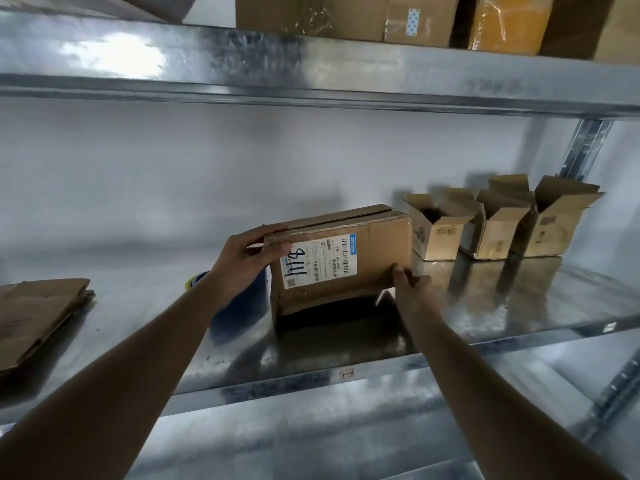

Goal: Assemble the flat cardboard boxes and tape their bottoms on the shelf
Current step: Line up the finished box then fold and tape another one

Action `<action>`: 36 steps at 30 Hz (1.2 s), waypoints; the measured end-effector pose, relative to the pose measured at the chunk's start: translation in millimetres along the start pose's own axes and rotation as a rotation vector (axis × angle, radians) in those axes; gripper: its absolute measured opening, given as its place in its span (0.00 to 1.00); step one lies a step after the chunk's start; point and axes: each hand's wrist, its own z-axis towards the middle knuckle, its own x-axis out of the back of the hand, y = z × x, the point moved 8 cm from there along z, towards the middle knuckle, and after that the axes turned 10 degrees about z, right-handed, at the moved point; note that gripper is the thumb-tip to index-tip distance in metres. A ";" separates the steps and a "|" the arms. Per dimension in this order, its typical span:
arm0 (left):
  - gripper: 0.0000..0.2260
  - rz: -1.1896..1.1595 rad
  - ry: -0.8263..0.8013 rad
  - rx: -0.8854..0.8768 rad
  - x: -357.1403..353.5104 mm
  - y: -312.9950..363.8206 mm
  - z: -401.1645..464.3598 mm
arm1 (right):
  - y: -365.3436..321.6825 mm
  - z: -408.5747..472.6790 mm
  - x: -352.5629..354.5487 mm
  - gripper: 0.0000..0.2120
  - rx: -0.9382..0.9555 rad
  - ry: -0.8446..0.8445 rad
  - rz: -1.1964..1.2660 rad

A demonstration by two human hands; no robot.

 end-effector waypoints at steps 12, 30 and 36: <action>0.13 -0.091 -0.042 0.023 -14.9 -10.0 12.1 | 5.8 18.0 20.3 0.24 -0.055 0.082 0.149; 0.19 0.165 -0.147 -0.018 -42.8 -41.9 11.7 | 11.1 47.1 61.4 0.33 -0.147 0.162 0.257; 0.20 0.250 -0.216 -0.047 -45.5 -36.1 13.3 | 19.2 56.8 59.3 0.40 -0.206 0.204 0.184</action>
